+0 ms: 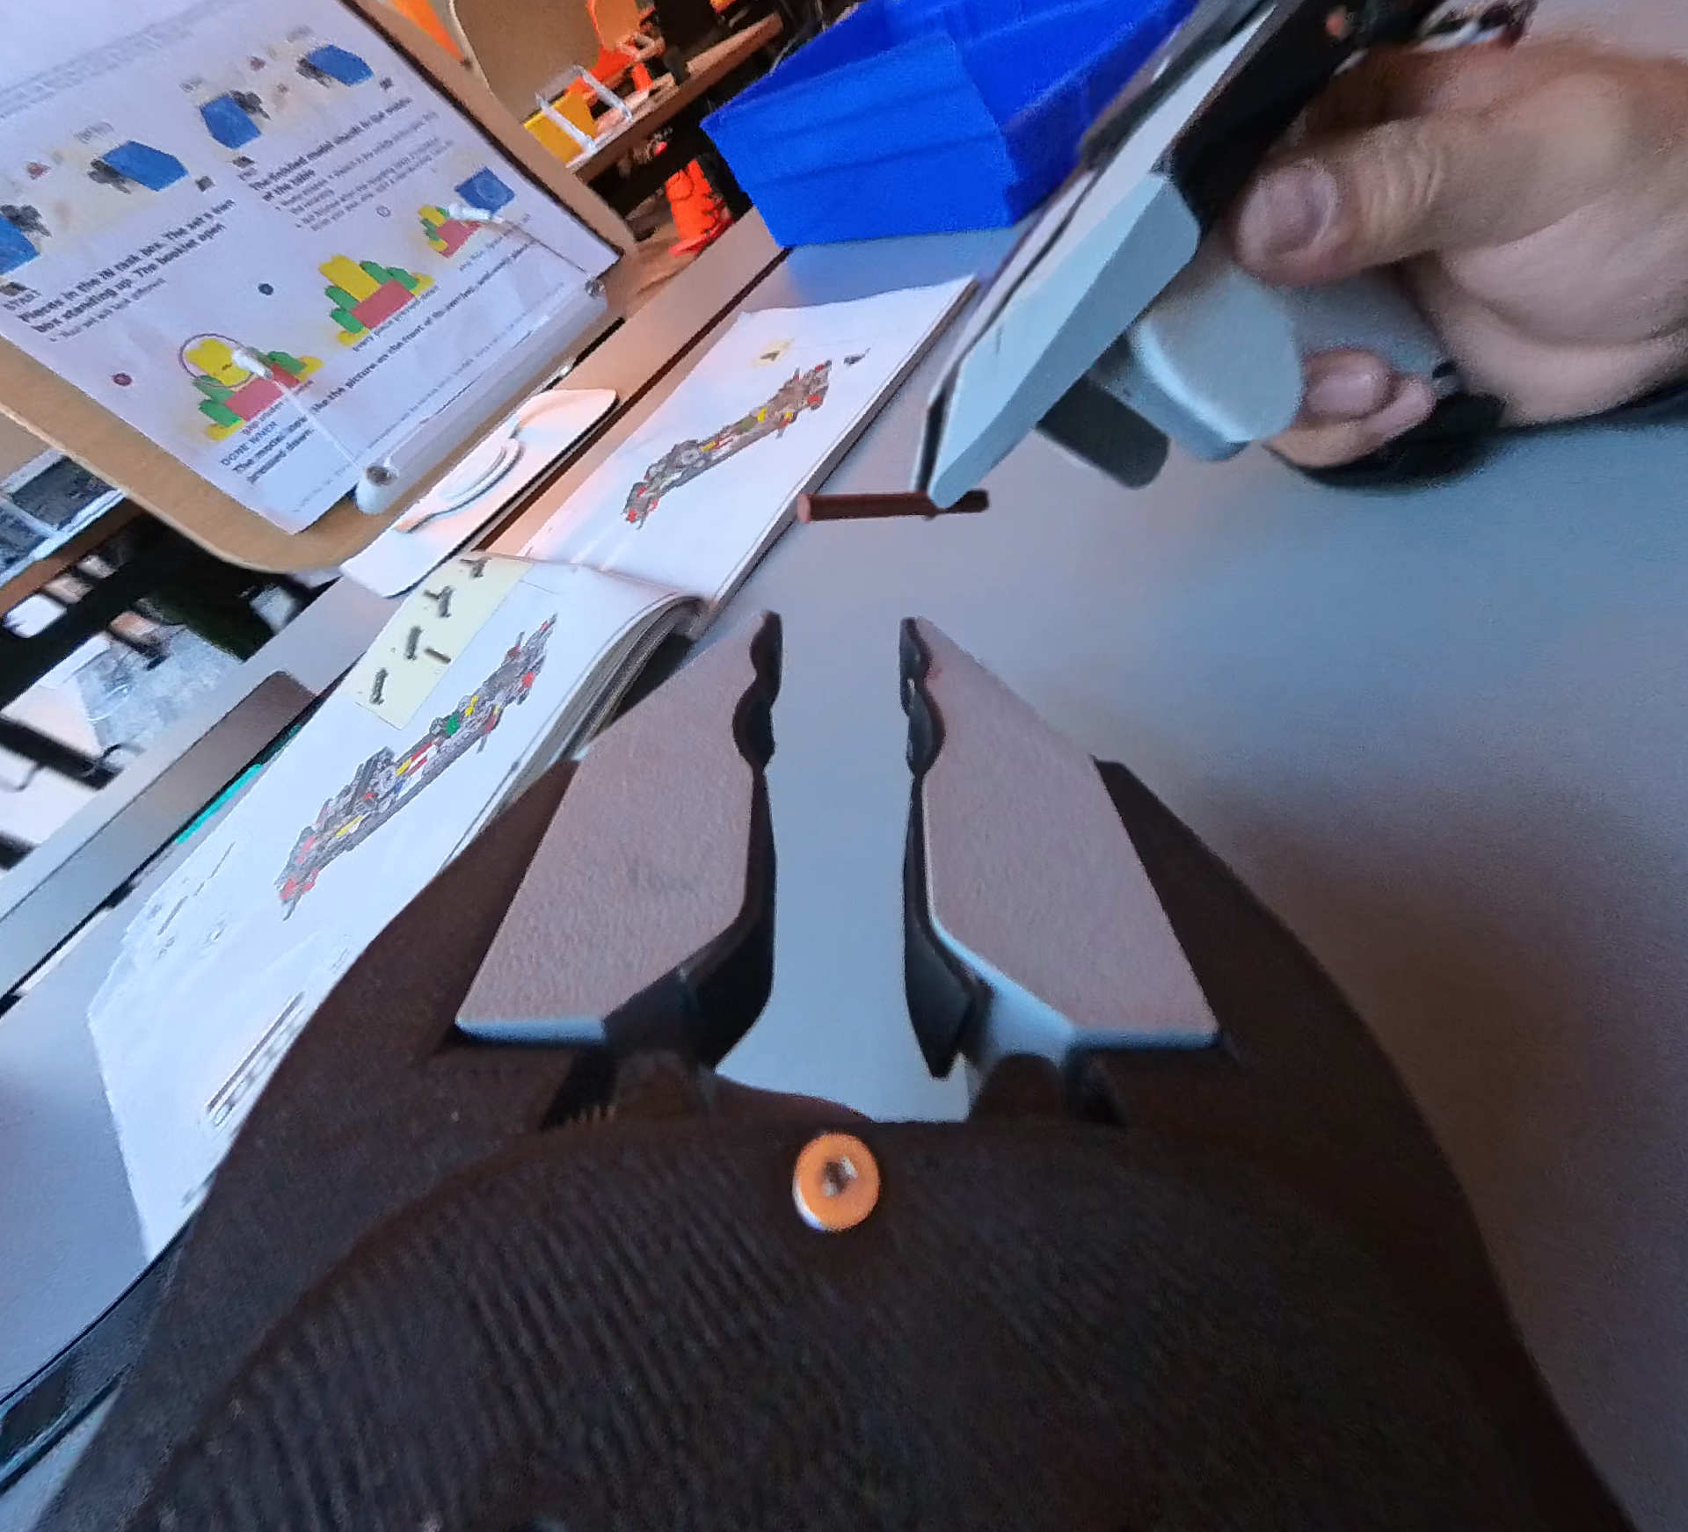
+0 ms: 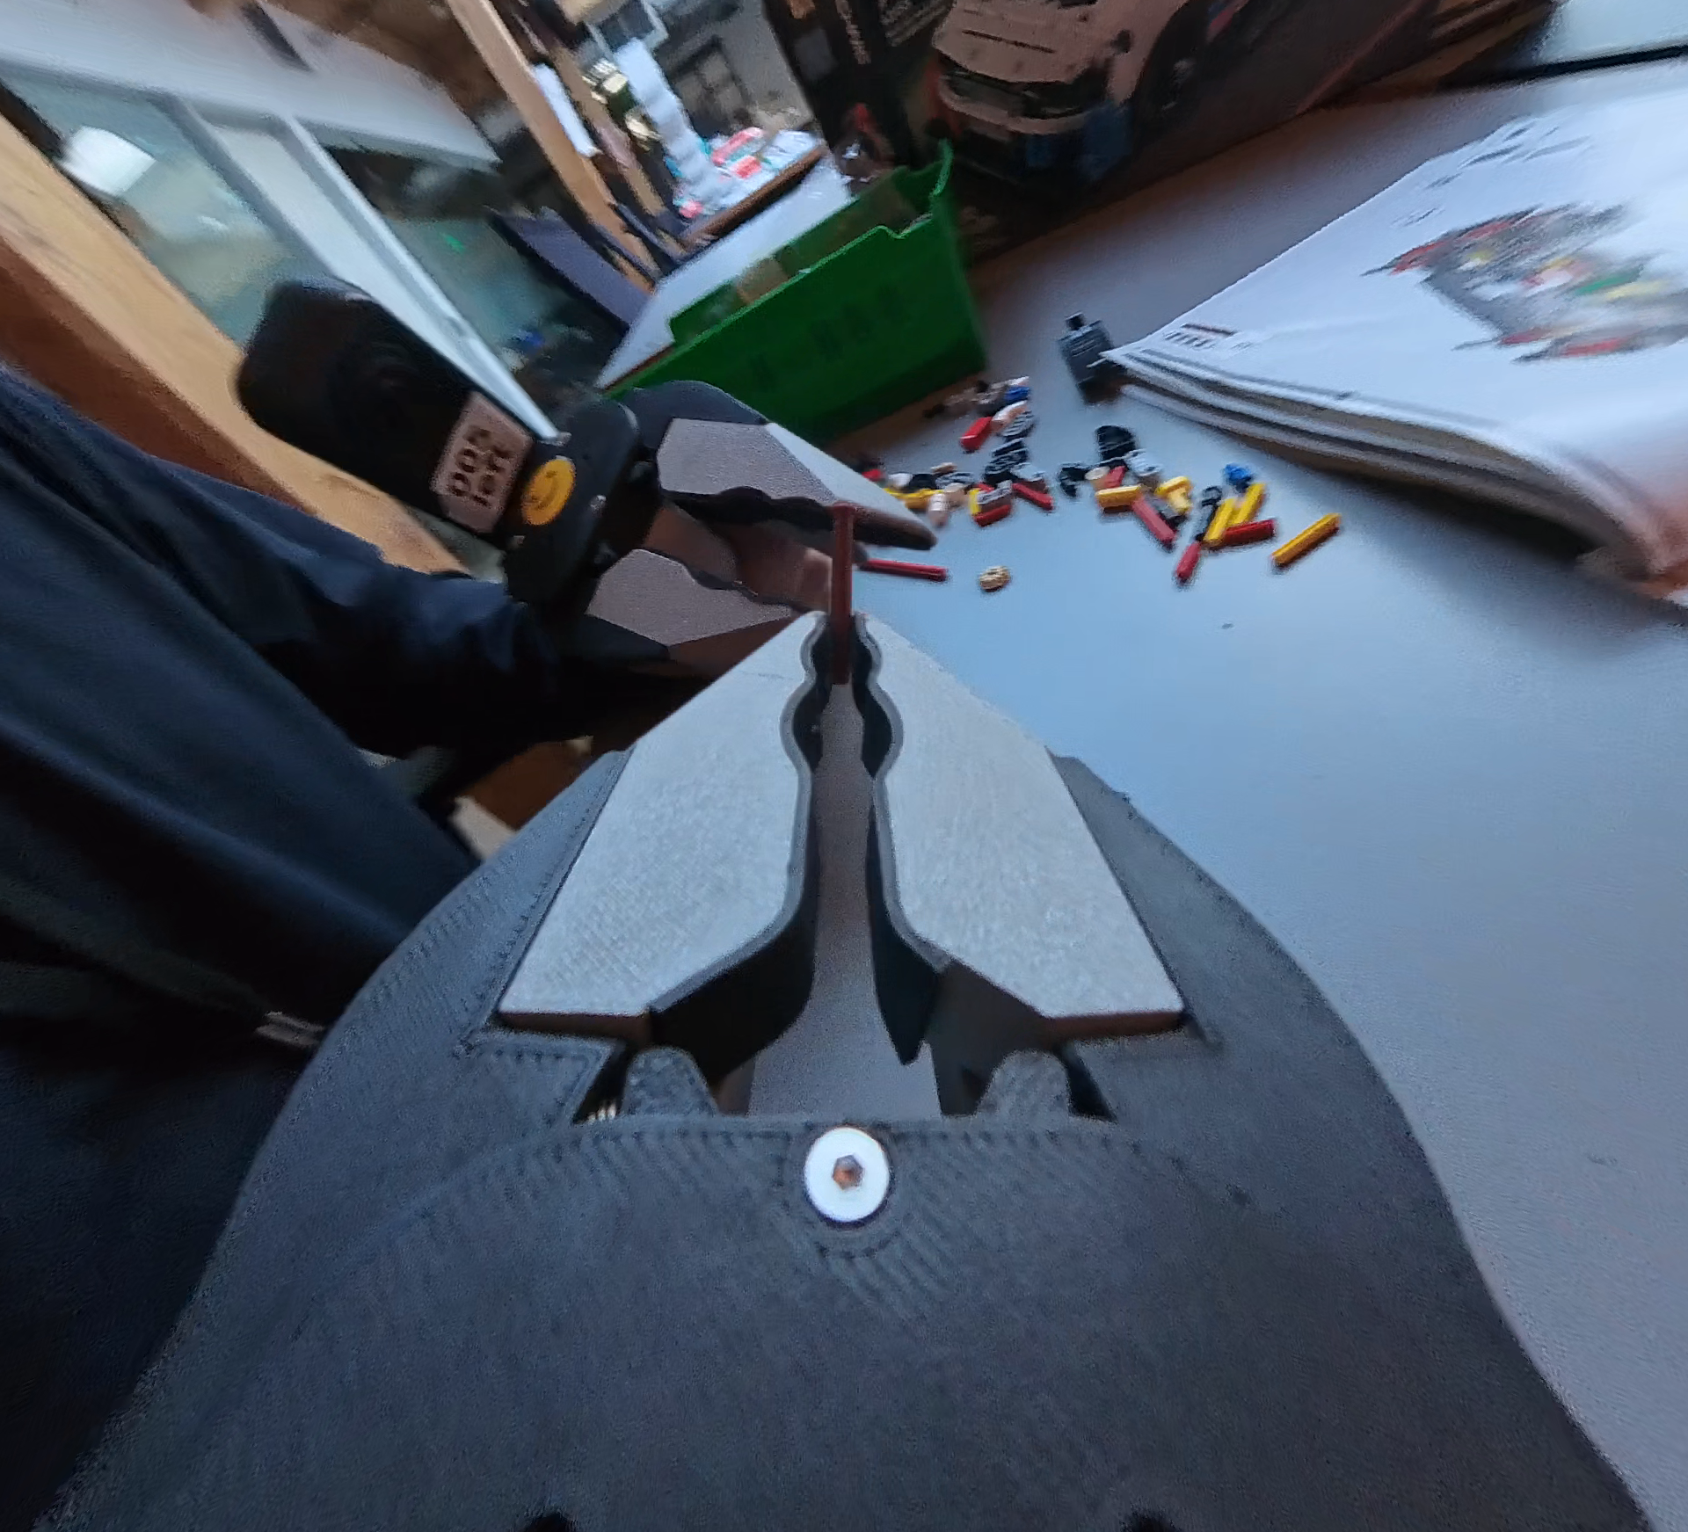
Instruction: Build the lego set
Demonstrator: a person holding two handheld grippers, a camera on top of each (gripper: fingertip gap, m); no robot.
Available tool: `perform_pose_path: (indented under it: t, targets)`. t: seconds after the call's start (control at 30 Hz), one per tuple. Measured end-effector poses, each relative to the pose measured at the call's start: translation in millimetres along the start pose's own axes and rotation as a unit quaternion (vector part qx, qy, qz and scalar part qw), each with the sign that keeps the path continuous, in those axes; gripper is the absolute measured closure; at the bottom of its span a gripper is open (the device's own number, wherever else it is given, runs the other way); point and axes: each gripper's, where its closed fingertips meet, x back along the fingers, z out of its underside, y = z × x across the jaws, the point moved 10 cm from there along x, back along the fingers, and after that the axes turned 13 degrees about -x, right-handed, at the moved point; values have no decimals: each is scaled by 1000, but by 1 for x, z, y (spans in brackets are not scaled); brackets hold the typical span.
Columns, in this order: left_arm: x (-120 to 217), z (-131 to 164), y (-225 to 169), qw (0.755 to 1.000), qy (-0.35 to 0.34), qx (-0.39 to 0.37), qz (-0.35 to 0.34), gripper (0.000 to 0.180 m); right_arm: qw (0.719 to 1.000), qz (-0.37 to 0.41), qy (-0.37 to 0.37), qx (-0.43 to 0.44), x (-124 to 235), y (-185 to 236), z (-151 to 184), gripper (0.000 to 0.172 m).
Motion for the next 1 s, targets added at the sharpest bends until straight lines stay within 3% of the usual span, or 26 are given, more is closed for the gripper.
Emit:
perform_pose_path:
  t: [0.1,0.2,0.3,0.67,1.0]
  targets:
    - [7,-1,3,997,-56,22,52,160,997,-51,22,-57,2,-7,0,172]
    - [11,1,12,984,-98,106,107,162,997,-50,27,-51,4,-7,0,172]
    - [1,8,14,954,-49,194,222,155,997,-52,35,-37,2,-4,1,172]
    - [1,13,26,884,-118,370,261,169,996,11,57,64,-8,9,6,172]
    - [-6,17,24,880,-103,380,266,177,996,25,63,58,-13,4,6,171]
